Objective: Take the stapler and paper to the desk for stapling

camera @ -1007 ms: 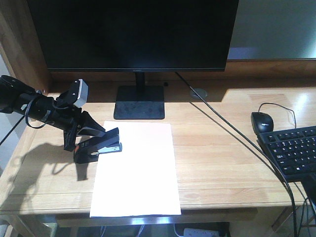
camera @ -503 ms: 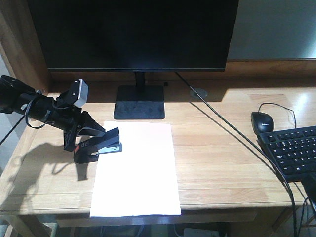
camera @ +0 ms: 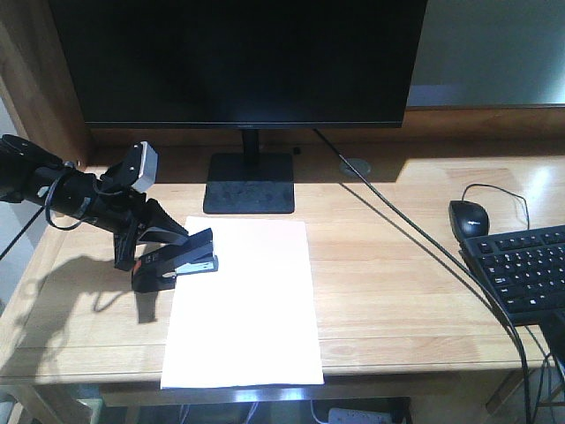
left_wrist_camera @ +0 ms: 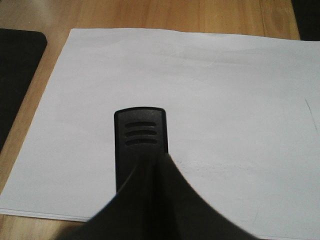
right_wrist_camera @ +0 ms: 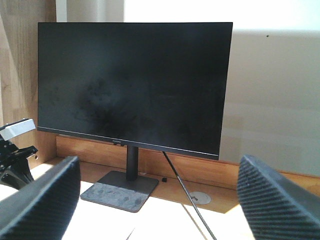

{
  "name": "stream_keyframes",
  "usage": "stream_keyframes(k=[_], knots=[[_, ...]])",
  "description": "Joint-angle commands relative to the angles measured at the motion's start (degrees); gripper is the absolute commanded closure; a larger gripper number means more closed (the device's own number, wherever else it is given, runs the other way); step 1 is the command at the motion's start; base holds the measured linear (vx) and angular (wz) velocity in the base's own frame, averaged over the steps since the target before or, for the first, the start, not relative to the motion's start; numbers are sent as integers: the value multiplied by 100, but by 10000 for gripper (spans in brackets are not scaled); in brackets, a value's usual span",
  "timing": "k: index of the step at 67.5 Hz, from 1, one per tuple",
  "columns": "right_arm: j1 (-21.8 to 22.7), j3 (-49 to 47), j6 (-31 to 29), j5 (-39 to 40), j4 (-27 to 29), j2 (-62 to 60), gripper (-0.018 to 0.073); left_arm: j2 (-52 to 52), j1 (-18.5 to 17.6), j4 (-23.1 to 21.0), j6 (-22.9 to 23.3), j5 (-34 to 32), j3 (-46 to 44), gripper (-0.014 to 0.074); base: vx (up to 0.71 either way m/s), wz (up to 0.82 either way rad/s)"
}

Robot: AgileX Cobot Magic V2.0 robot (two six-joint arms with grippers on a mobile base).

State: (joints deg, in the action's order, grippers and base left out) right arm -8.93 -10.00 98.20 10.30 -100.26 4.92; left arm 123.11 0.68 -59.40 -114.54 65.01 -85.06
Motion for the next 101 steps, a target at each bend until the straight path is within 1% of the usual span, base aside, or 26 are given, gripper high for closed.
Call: stream_keyframes(k=[1, 26, 38, 54, 74, 101], knots=[[18, -153, -70, -164, -182, 61, -35, -329, -22, -336, 51, 166, -154, 604, 0, 0], [18, -153, -70, -164, -182, 61, -35, -329, -22, -336, 51, 166, -154, 604, 0, 0], [18, -153, -70, -164, -182, 61, -35, -329, -43, -501, -161, 119, -154, 603, 0, 0], [18, -153, -70, -138, -182, 61, -35, -214, -267, -487, -161, -458, -154, 603, 0, 0], [18, -153, -70, -159, -182, 61, -35, 79, -417, -490, -156, -507, -154, 603, 0, 0], [18, -153, -70, -162, -182, 61, -35, 410, -422, -462, -95, -407, -154, 603, 0, 0]])
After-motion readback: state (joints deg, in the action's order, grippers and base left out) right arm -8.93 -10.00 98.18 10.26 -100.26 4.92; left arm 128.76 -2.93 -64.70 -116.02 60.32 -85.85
